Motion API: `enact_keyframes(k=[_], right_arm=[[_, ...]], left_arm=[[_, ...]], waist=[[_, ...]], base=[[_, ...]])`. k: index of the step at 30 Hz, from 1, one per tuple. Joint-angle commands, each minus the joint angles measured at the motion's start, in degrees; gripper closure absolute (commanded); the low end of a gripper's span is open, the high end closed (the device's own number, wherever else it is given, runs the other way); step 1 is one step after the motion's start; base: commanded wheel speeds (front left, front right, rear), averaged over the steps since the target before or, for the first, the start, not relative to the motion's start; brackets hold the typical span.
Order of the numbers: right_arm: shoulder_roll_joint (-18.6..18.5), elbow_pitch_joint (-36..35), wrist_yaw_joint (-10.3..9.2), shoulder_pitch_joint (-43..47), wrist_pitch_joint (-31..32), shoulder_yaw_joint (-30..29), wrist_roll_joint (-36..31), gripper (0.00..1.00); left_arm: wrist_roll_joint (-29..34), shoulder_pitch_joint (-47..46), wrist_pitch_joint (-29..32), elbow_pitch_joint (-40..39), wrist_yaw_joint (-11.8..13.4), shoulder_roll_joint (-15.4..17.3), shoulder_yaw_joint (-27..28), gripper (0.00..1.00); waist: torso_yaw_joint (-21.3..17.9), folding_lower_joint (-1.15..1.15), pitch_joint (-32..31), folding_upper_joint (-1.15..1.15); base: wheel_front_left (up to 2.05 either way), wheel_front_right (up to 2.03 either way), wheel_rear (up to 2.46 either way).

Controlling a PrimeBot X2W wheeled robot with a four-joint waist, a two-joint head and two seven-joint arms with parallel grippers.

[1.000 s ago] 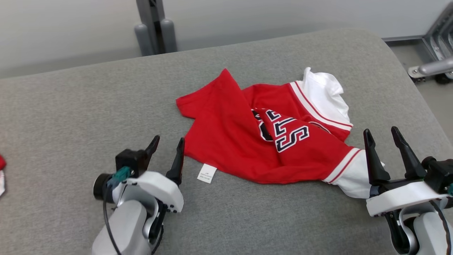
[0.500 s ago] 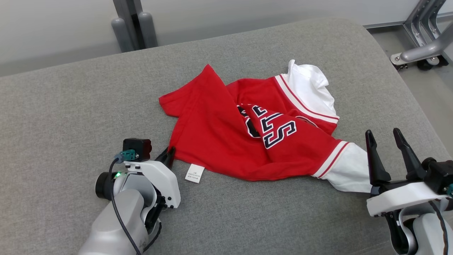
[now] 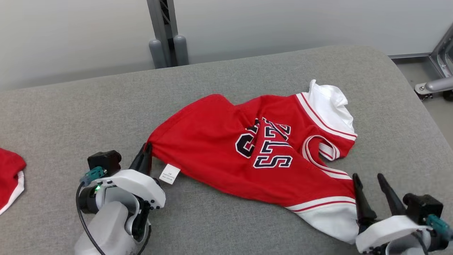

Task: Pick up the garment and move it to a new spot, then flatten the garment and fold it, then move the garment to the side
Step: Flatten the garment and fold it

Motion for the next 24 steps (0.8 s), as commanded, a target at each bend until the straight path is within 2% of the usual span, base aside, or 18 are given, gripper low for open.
enact_keyframes(k=[1,4,8,19,24], right_arm=[[-0.12,0.38,0.01,0.86,-0.13,0.5,1.09,0.0],[0.02,0.73,0.01,2.77,-0.12,3.7,4.67,0.0],[-1.96,1.14,0.0,6.18,-0.13,6.93,7.34,0.0],[-3.75,3.79,0.02,8.46,-0.12,8.84,9.54,0.0],[-3.91,5.3,0.02,8.0,-0.12,11.78,10.84,0.0]], left_arm=[[0.64,0.21,-0.26,-0.73,0.23,0.58,0.64,1.0],[1.85,1.48,-0.27,-2.35,0.75,0.62,2.17,1.0],[3.24,2.22,-0.28,-3.56,0.7,0.35,3.63,1.0],[6.03,3.0,-0.28,-4.14,0.07,-0.38,7.02,1.0],[7.03,2.71,-0.29,-3.71,-0.37,-0.84,7.75,1.0]], waist=[[-0.25,0.0,0.23,0.0],[-0.7,0.0,0.6,0.0],[-1.04,0.0,0.86,0.0],[-2.37,0.0,0.61,0.0],[-2.22,0.0,0.56,0.0]], base=[[0.0,0.0,0.0],[0.0,0.0,0.0],[0.0,0.0,0.0],[0.0,0.0,0.0],[0.0,0.0,0.0]])
